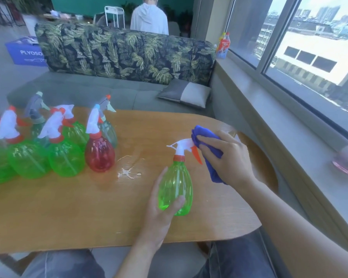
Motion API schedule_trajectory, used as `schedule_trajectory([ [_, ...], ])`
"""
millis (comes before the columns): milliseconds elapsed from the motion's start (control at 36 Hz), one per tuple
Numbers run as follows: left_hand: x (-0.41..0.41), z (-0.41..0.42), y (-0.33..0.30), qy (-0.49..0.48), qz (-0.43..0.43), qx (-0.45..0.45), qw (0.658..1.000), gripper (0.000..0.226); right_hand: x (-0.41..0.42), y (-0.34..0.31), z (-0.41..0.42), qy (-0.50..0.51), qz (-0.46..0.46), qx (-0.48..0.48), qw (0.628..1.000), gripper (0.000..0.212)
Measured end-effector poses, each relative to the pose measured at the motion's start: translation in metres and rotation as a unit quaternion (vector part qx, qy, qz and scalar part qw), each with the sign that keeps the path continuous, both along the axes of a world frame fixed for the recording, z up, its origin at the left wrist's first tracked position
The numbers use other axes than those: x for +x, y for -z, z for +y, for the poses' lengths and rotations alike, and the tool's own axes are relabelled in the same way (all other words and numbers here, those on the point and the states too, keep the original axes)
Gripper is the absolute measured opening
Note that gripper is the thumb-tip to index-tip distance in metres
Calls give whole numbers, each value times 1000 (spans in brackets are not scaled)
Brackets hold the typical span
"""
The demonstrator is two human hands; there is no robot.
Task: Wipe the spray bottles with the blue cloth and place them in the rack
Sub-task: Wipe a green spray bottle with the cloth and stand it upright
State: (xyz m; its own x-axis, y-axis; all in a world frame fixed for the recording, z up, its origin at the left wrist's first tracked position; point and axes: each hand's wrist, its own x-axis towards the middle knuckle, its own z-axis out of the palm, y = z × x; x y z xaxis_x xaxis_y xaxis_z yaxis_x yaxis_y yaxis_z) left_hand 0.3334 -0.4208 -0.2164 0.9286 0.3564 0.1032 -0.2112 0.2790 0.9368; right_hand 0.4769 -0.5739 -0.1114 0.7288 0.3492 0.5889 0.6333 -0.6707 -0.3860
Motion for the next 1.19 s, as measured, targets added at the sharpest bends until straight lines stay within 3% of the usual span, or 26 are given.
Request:
schedule_trajectory([
  [167,1,2,-4,-20,14,-3,1000,83,4,-10,2,40,28,-25,999,26],
  [278,10,17,-28,-57,7,-9,998,85,-8,-36,7,-28,39,29,998,28],
  [500,36,53,-140,-93,-71,35,993,80,-38,-102,33,-186,24,61,980,23],
  [722,40,75,-261,-76,-142,144,976,91,-41,-196,55,-231,59,210,948,23],
  [861,21,74,-331,-48,-182,226,956,101,-46,-260,62,-263,120,310,906,21],
  [1056,8,81,-398,-90,-207,354,908,127,-65,-331,60,-309,164,381,856,19],
  [1194,1,77,-431,-132,-220,424,869,116,-81,-362,50,-328,191,401,834,19],
])
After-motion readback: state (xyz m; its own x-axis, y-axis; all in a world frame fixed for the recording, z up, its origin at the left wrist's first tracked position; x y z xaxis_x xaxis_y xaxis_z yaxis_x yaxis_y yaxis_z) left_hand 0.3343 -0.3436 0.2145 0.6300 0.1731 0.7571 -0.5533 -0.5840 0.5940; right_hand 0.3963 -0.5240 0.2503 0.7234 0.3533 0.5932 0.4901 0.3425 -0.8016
